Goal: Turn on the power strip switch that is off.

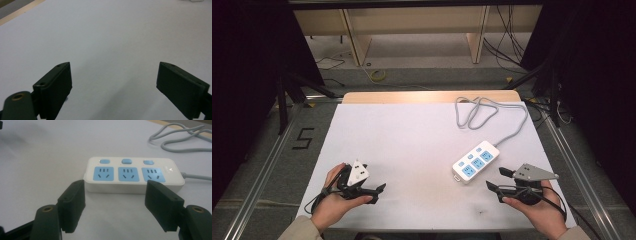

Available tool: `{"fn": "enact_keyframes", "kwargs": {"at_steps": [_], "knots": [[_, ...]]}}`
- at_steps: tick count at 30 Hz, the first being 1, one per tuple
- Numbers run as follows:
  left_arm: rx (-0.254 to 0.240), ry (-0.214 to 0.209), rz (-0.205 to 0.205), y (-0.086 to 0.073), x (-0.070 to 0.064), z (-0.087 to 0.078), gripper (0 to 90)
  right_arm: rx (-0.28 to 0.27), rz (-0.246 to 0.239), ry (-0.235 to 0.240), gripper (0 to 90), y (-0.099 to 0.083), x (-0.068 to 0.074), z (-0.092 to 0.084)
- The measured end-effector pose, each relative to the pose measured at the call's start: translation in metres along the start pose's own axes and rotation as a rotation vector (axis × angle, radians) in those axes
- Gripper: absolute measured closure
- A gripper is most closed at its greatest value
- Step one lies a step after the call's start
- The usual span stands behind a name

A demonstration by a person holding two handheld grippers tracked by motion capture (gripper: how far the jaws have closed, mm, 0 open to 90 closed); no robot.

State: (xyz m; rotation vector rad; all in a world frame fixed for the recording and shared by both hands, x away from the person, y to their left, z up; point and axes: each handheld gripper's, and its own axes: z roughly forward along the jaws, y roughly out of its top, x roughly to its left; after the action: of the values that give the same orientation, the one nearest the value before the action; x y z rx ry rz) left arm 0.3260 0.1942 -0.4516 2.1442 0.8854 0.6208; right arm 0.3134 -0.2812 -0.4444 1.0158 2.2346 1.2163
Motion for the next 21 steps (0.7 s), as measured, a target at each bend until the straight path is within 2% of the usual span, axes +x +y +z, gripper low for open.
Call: {"fn": "enact_keyframes", "kwargs": {"at_steps": [8, 9, 14, 15, 16, 17, 18, 21], "knots": [[0.01, 0.004, -0.002, 0.0, 0.0028, 0.0027, 13.1, 0.022, -0.002, -0.012, 48.5, 0.0018, 0.0006, -0.0001], [0.008, 0.004, -0.003, 0.0001, 0.0024, 0.0028, 13.2, 0.028, -0.004, -0.026, 55.1, 0.0024, 0.0, -0.0007], [0.014, 0.001, 0.009, 0.0013, 0.0004, 0.0035, 13.6, 0.035, -0.007, -0.046, 76.6, 0.005, -0.0005, -0.0037], [0.014, 0.001, 0.009, 0.0013, 0.0004, 0.0035, 13.6, 0.038, -0.007, -0.051, 80.6, 0.0055, -0.0002, -0.0041], [0.012, 0.001, 0.013, 0.0012, -0.0002, 0.004, 13.6, 0.043, -0.006, -0.058, 80.6, 0.0065, 0.0003, -0.0048], [0.013, 0.0, 0.014, 0.0014, -0.0003, 0.004, 13.6, 0.046, -0.009, -0.063, 87.2, 0.0074, 0.0004, -0.0053], [0.012, 0.0, 0.014, 0.0015, -0.0004, 0.0041, 13.6, 0.048, -0.009, -0.067, 89.9, 0.0081, 0.0003, -0.0055], [0.01, -0.004, 0.007, 0.0017, -0.0001, 0.0038, 13.6, 0.058, -0.011, -0.075, 90.0, 0.0096, 0.0002, -0.0056]]}}
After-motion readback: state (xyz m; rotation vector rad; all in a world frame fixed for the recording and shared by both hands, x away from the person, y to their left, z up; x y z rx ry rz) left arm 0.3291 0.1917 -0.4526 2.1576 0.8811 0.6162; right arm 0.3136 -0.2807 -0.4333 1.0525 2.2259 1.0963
